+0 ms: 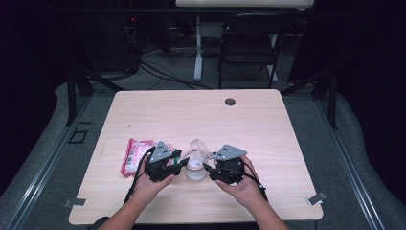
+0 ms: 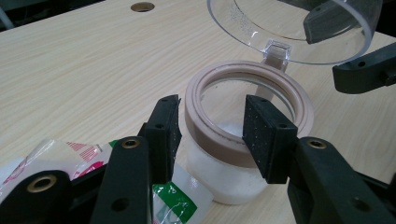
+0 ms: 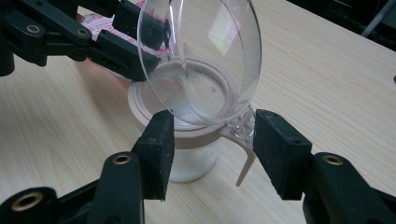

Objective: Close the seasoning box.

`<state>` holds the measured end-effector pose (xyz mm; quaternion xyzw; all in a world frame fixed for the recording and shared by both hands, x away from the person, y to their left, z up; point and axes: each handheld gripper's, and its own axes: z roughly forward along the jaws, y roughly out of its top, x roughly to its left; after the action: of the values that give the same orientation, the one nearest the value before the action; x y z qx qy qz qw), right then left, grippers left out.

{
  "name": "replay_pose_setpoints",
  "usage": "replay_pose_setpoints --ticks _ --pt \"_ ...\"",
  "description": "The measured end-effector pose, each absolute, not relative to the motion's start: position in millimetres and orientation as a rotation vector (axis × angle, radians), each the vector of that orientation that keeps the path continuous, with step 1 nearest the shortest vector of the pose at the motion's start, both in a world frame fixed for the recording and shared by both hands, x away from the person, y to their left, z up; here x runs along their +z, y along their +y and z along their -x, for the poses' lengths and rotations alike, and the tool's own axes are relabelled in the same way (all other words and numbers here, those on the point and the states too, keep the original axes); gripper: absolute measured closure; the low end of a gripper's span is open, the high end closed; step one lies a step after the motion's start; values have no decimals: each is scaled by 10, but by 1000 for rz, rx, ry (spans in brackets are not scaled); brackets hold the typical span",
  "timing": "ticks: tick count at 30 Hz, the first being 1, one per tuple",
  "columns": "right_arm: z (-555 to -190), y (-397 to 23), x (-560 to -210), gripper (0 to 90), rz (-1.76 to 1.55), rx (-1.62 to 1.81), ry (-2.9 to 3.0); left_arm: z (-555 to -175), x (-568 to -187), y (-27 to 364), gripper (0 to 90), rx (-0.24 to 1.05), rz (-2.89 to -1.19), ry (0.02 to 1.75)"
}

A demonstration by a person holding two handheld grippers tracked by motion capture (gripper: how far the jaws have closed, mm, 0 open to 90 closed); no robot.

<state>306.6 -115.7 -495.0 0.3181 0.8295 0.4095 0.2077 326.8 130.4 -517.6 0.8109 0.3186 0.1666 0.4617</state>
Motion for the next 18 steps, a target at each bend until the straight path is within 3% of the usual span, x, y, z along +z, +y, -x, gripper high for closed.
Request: replay_pose_setpoints --ticks 18 --pt "-3079 -1248 -4886 491 -912 1171 2274 -3266 -5174 1305 563 408 -1994 784"
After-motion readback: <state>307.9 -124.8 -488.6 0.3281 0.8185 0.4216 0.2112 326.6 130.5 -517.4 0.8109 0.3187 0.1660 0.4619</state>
